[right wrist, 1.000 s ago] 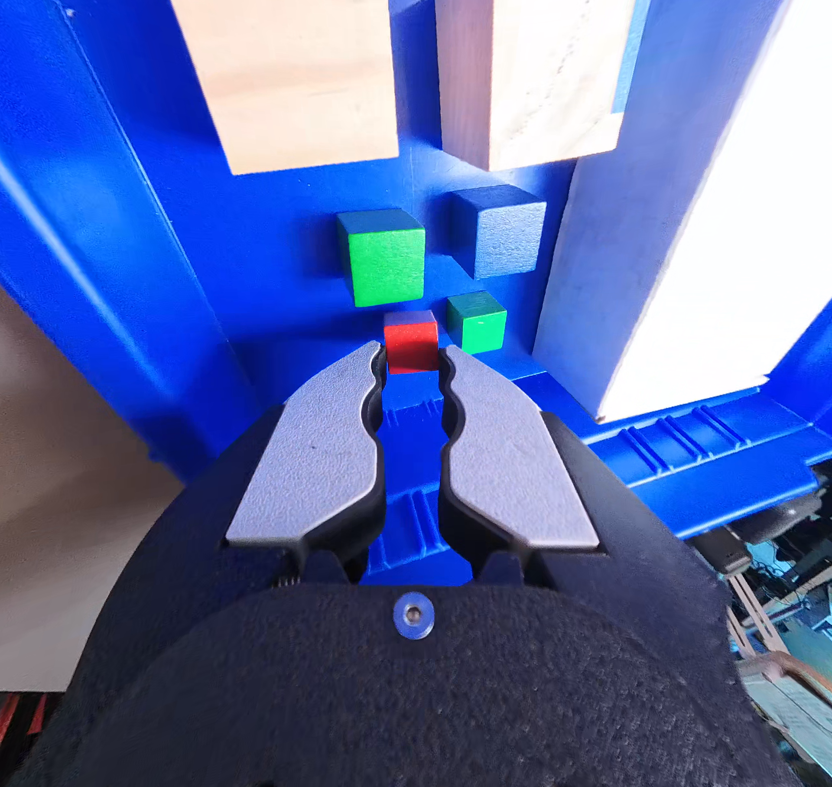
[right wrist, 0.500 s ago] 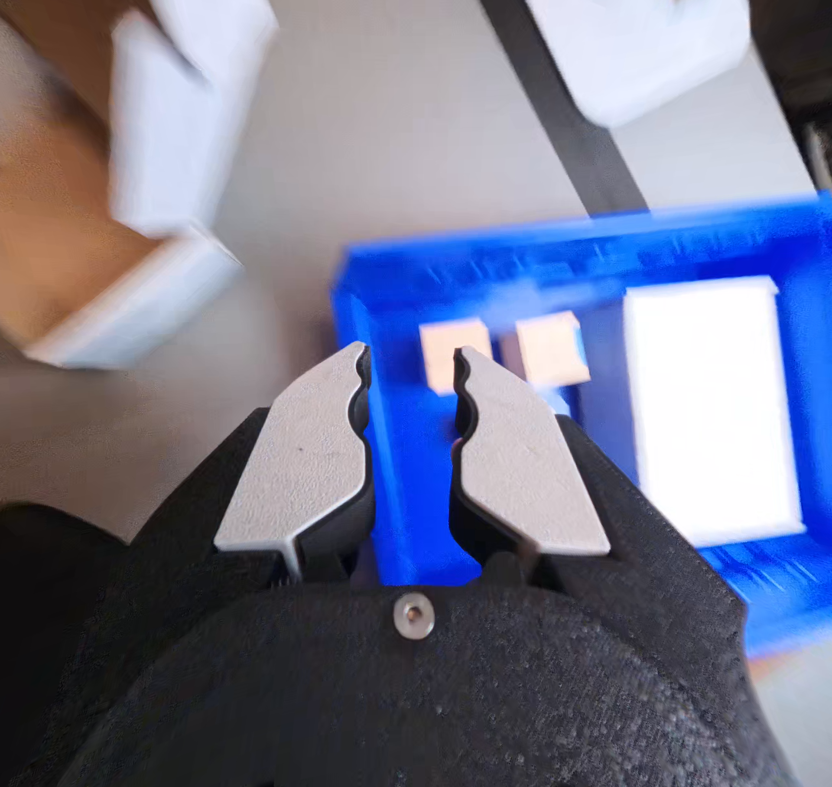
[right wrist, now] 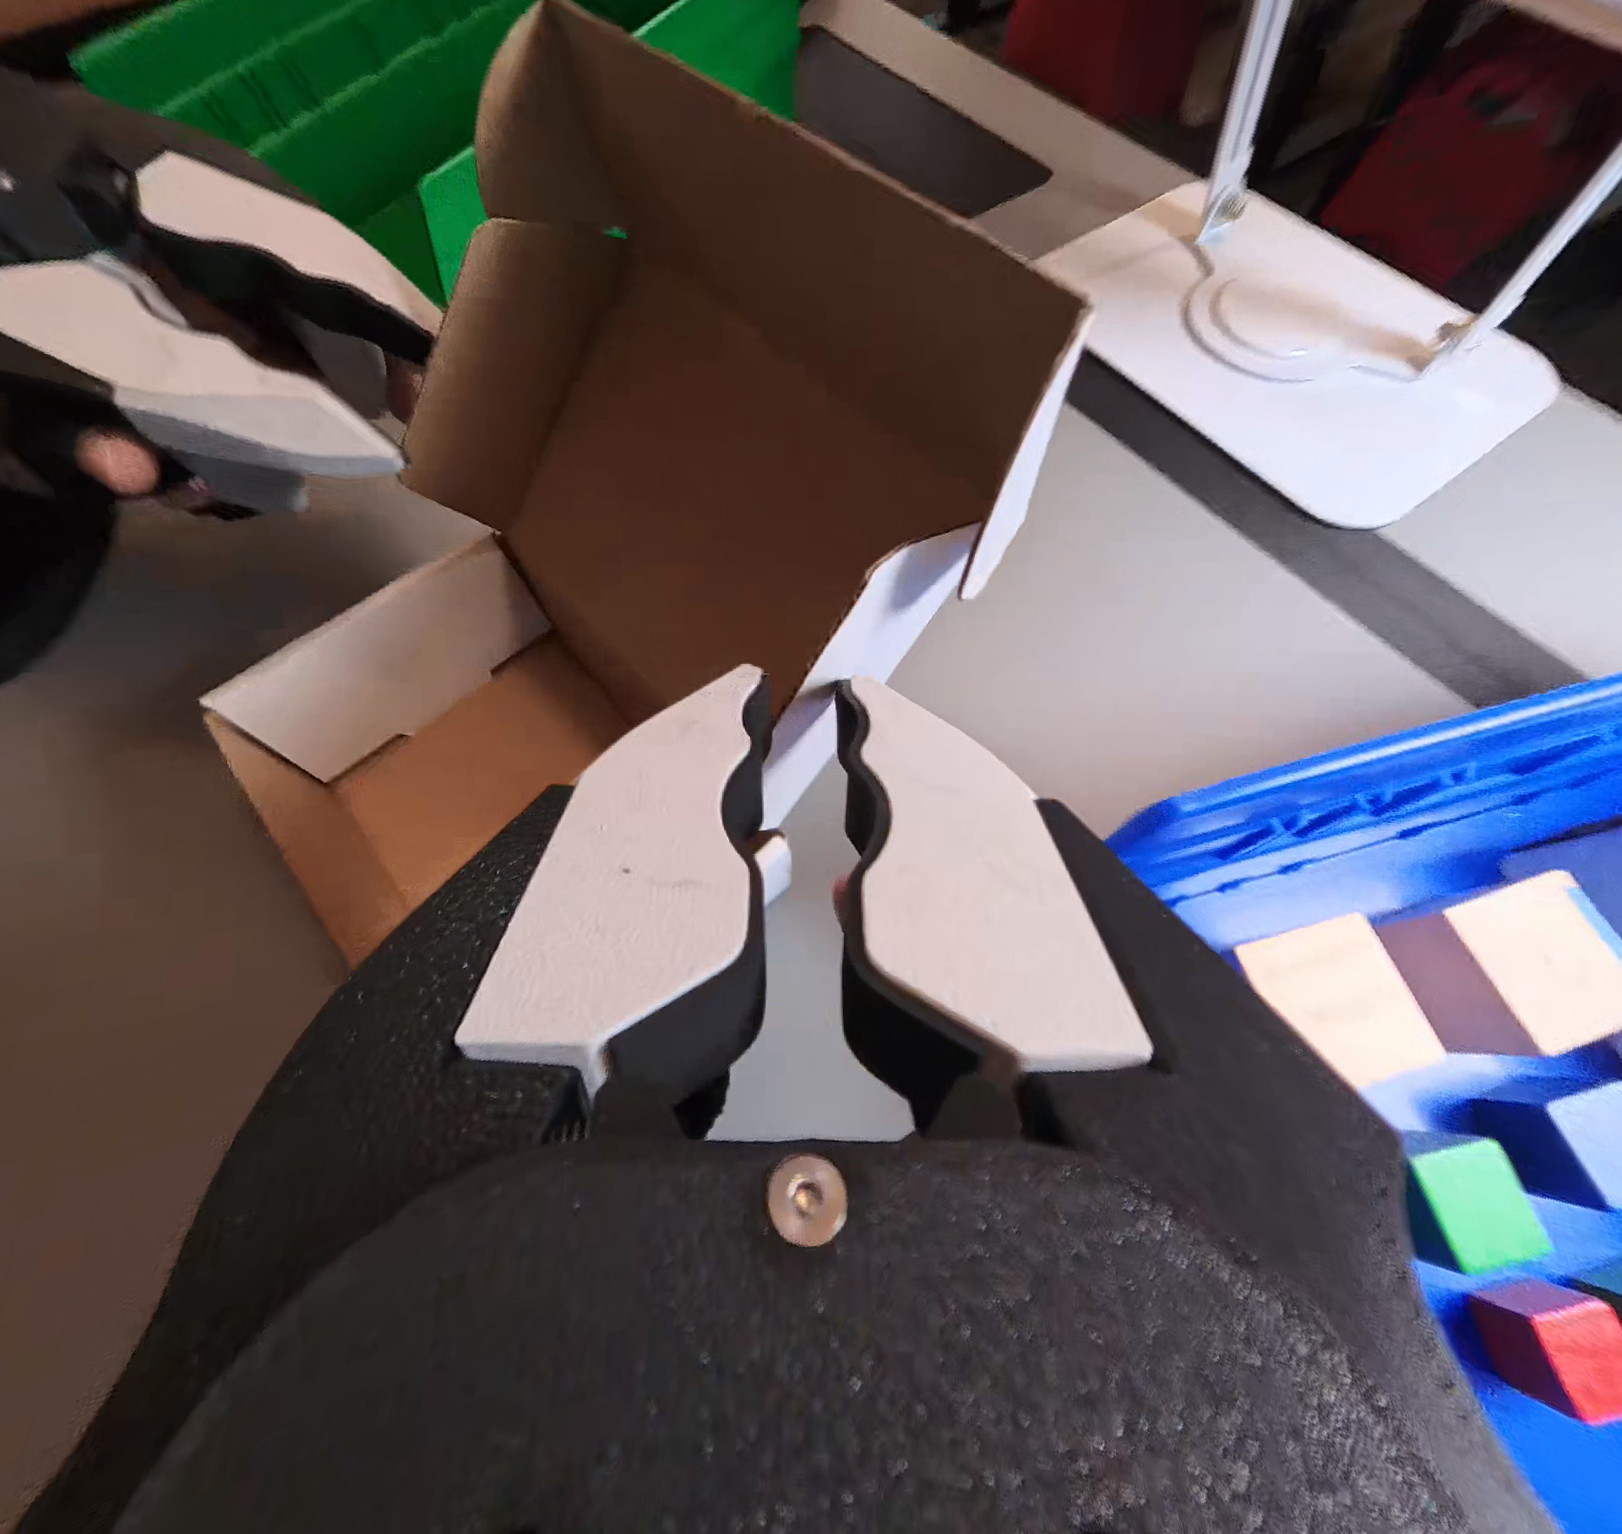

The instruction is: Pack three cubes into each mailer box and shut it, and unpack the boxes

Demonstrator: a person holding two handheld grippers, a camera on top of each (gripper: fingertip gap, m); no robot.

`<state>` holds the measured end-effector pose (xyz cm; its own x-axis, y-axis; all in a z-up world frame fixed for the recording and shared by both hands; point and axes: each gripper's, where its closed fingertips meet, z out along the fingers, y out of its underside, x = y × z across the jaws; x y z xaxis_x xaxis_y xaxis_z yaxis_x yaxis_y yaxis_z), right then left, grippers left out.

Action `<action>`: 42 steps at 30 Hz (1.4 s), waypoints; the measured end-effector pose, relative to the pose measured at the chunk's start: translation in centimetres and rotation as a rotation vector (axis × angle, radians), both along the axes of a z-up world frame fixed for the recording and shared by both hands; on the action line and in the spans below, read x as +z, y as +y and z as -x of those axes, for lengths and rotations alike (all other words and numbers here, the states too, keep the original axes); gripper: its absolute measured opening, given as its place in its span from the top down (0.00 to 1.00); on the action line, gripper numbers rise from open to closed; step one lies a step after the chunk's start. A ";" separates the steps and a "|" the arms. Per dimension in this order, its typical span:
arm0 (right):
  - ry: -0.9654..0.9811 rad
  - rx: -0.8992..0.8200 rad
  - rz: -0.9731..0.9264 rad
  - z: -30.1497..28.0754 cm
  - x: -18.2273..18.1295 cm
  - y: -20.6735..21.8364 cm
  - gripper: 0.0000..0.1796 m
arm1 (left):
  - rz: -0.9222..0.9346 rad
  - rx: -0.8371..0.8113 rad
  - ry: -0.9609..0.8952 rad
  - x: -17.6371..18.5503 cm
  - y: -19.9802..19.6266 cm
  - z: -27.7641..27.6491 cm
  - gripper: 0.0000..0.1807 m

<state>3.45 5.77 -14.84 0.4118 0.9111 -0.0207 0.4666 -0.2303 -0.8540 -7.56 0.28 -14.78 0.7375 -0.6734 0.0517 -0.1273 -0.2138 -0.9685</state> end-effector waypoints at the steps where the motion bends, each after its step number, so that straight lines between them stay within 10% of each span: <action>1: 0.002 0.001 -0.050 -0.1 0.1 -0.5 0.92 | -0.019 -0.002 0.019 0.0 0.0 0.0 0.89; 12: -0.058 0.188 -0.214 -1.8 -3.7 -9.6 0.88 | 0.058 -0.266 0.144 -3.9 -5.2 0.3 0.94; 26: -0.063 0.257 -0.410 -1.7 0.7 -8.6 0.53 | -0.190 -0.351 0.164 2.0 -7.0 0.1 0.55; 42: -0.432 0.421 -0.446 -1.5 -7.4 -11.9 0.60 | -0.077 -0.531 0.544 -7.1 -12.1 -1.0 0.63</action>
